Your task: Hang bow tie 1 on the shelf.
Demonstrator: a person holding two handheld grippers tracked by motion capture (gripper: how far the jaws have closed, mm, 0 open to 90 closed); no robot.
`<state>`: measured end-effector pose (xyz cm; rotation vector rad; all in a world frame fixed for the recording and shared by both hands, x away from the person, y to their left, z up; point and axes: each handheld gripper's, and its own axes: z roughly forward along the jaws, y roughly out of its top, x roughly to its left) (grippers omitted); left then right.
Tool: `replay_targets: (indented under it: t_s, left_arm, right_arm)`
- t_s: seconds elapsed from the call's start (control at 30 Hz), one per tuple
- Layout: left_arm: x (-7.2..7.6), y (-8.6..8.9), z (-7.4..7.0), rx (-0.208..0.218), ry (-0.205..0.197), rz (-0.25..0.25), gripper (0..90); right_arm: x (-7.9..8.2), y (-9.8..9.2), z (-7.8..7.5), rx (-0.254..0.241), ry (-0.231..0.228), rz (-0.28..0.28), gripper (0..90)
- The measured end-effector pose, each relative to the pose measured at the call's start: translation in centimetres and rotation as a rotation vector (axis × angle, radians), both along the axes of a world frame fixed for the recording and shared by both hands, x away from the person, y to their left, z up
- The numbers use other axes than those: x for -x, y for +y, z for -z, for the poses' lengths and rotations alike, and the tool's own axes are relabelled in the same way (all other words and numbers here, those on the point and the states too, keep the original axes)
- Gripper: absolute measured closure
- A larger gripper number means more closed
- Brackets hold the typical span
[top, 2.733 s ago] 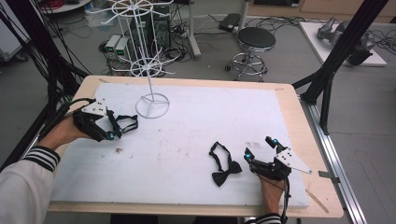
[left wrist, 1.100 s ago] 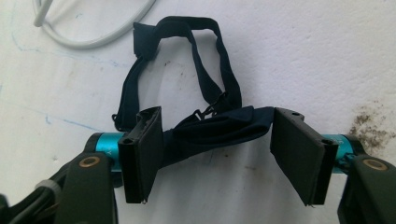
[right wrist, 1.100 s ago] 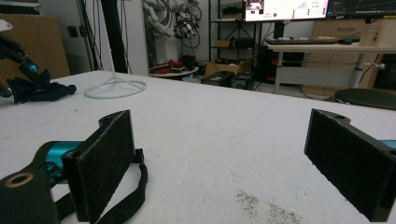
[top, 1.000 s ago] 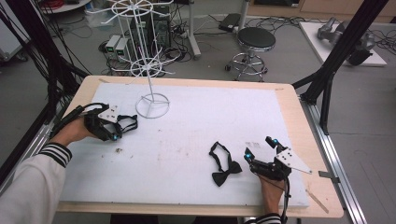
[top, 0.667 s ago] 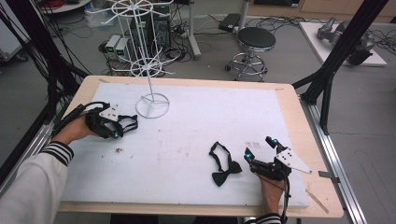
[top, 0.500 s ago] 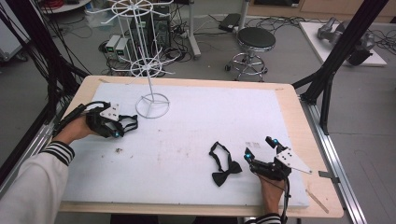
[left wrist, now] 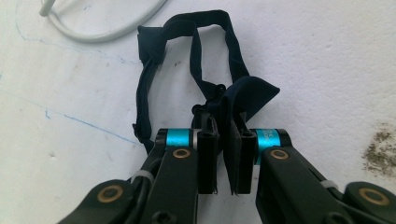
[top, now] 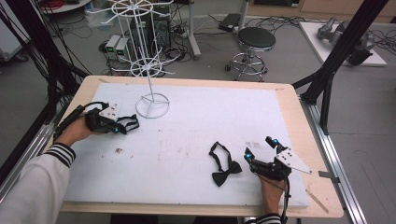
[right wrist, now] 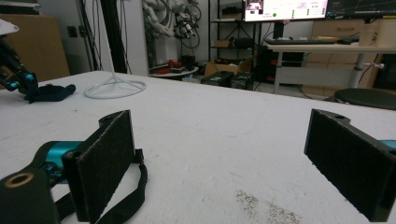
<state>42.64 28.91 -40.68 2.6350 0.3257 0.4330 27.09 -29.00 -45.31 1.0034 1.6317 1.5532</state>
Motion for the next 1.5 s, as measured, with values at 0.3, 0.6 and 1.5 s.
replay_targets:
  t_s: [0.3,0.6,1.5]
  left_arm:
    - [0.2,0.0,-0.1,0.029,0.009,-0.012,84.3]
    - [1.0,0.9,-0.6,0.189,0.019,-0.055,84.3]
    - [2.1,3.5,-4.3,0.526,0.029,-0.198,84.4]
  right_arm:
    - [0.0,0.0,0.0,0.001,-0.004,0.0,7.9]
    - [0.0,0.0,0.0,0.006,-0.006,-0.002,7.9]
    - [0.0,0.0,0.0,0.006,-0.004,0.0,7.9]
